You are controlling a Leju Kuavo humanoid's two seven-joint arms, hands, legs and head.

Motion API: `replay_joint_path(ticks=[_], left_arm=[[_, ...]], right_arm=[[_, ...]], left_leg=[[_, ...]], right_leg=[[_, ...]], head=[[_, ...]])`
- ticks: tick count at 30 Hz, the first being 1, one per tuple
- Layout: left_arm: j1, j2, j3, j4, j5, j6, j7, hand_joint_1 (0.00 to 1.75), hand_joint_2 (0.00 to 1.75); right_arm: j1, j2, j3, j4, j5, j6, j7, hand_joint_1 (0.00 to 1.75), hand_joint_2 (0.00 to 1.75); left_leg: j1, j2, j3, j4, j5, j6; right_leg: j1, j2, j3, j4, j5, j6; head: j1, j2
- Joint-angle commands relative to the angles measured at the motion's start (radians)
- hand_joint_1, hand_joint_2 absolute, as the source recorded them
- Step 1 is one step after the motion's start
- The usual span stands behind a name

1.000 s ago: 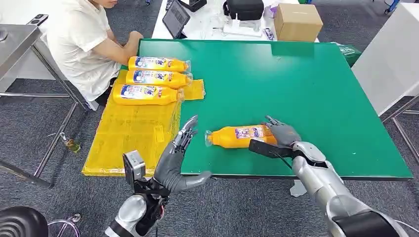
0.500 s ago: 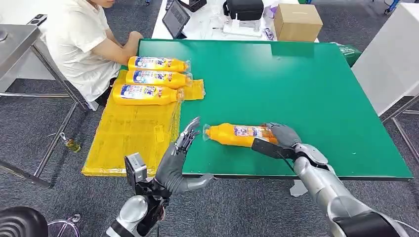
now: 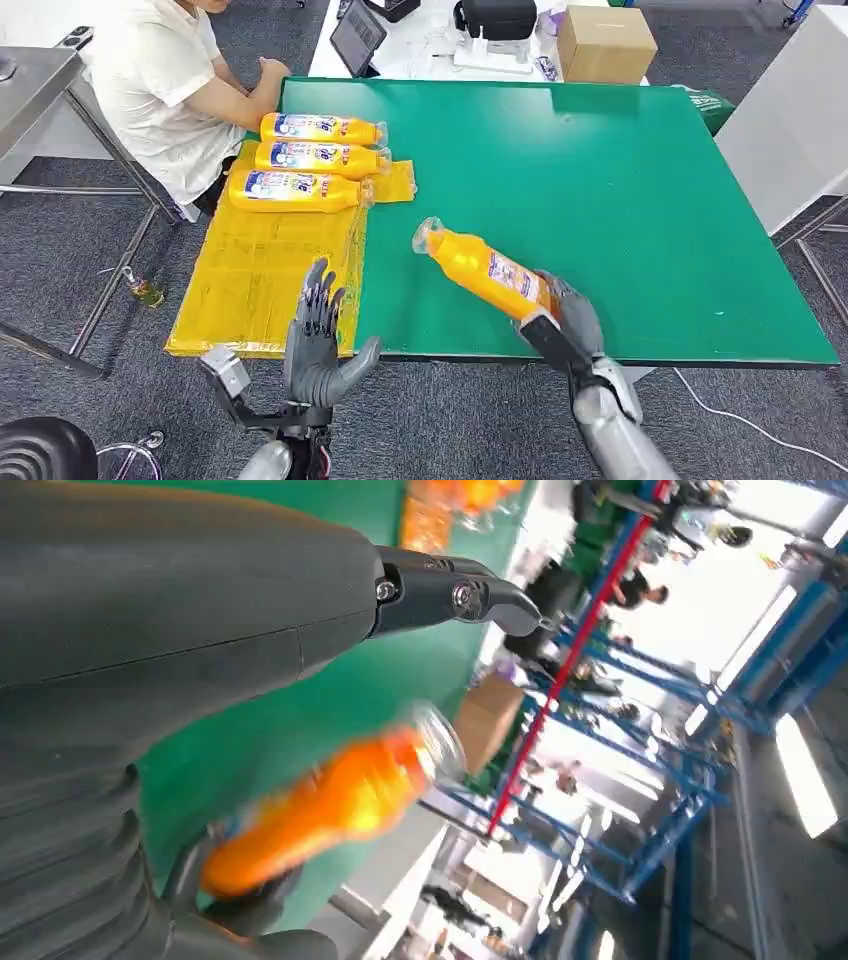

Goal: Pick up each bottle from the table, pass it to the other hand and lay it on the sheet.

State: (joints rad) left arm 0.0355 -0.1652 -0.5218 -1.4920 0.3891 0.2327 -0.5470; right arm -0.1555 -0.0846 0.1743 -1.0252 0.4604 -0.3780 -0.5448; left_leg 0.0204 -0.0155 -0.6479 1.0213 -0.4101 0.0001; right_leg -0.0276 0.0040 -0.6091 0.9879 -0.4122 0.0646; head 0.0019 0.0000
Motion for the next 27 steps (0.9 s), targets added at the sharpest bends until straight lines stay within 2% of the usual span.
replay_joint_path(ticks=[1, 12, 14, 15, 16, 21, 24, 27], left_arm=[[0.025, 0.026, 0.011, 0.003, 0.009, 0.009, 0.001, 0.00, 1.75], [0.024, 0.026, 0.011, 0.003, 0.009, 0.009, 0.001, 0.00, 1.75], [0.024, 0.026, 0.011, 0.003, 0.009, 0.009, 0.001, 0.00, 1.75], [0.024, 0.026, 0.011, 0.003, 0.009, 0.009, 0.001, 0.00, 1.75], [0.024, 0.026, 0.011, 0.003, 0.009, 0.009, 0.001, 0.00, 1.75], [0.031, 0.026, 0.015, 0.002, 0.027, 0.023, 0.017, 0.00, 1.75], [0.038, 0.047, 0.002, 0.011, 0.087, -0.011, 0.070, 0.00, 1.75], [0.013, 0.073, -0.038, 0.035, 0.109, -0.126, 0.095, 0.00, 1.75]], right_arm=[[0.116, 0.062, -0.089, -0.191, -0.018, 0.005, -0.004, 1.75, 1.75], [0.114, 0.061, -0.090, -0.191, -0.019, 0.005, -0.003, 1.75, 1.75], [0.114, 0.061, -0.090, -0.191, -0.019, 0.005, -0.003, 1.75, 1.75], [0.114, 0.061, -0.090, -0.191, -0.019, 0.005, -0.003, 1.75, 1.75], [0.114, 0.061, -0.090, -0.191, -0.019, 0.005, -0.003, 1.75, 1.75], [0.125, 0.078, -0.104, -0.202, -0.044, 0.018, -0.008, 1.75, 1.75], [0.147, 0.096, -0.080, -0.228, -0.044, 0.028, -0.010, 1.75, 1.75], [0.115, 0.103, 0.004, -0.208, -0.037, 0.073, -0.026, 1.75, 1.75]], left_leg=[[0.000, 0.002, 0.005, 0.000, -0.002, 0.001], [0.000, 0.002, 0.004, -0.001, 0.000, 0.001], [0.000, 0.004, 0.011, -0.001, -0.003, 0.002], [0.000, 0.002, 0.005, -0.001, -0.001, 0.001], [0.000, 0.003, 0.008, -0.001, -0.002, 0.001], [0.000, 0.002, 0.004, -0.001, 0.000, 0.001], [0.000, 0.002, 0.004, -0.001, -0.001, 0.001], [0.001, 0.005, 0.010, -0.001, -0.003, 0.001]], right_leg=[[0.001, 0.001, 0.004, 0.000, -0.002, -0.003], [0.000, 0.000, 0.003, -0.001, 0.000, -0.002], [0.001, 0.001, 0.009, -0.002, -0.002, -0.005], [0.000, 0.000, 0.004, -0.001, 0.000, -0.002], [0.001, 0.001, 0.007, -0.001, -0.002, -0.004], [0.000, 0.000, 0.003, -0.001, 0.000, -0.002], [0.001, 0.000, 0.004, -0.001, 0.000, -0.002], [0.002, 0.003, 0.008, -0.002, -0.001, -0.005]], head=[[0.000, 0.000], [0.000, 0.000], [0.000, 0.000], [0.000, 0.000], [0.000, 0.000], [0.000, 0.000], [0.000, 0.000], [0.000, 0.000]])
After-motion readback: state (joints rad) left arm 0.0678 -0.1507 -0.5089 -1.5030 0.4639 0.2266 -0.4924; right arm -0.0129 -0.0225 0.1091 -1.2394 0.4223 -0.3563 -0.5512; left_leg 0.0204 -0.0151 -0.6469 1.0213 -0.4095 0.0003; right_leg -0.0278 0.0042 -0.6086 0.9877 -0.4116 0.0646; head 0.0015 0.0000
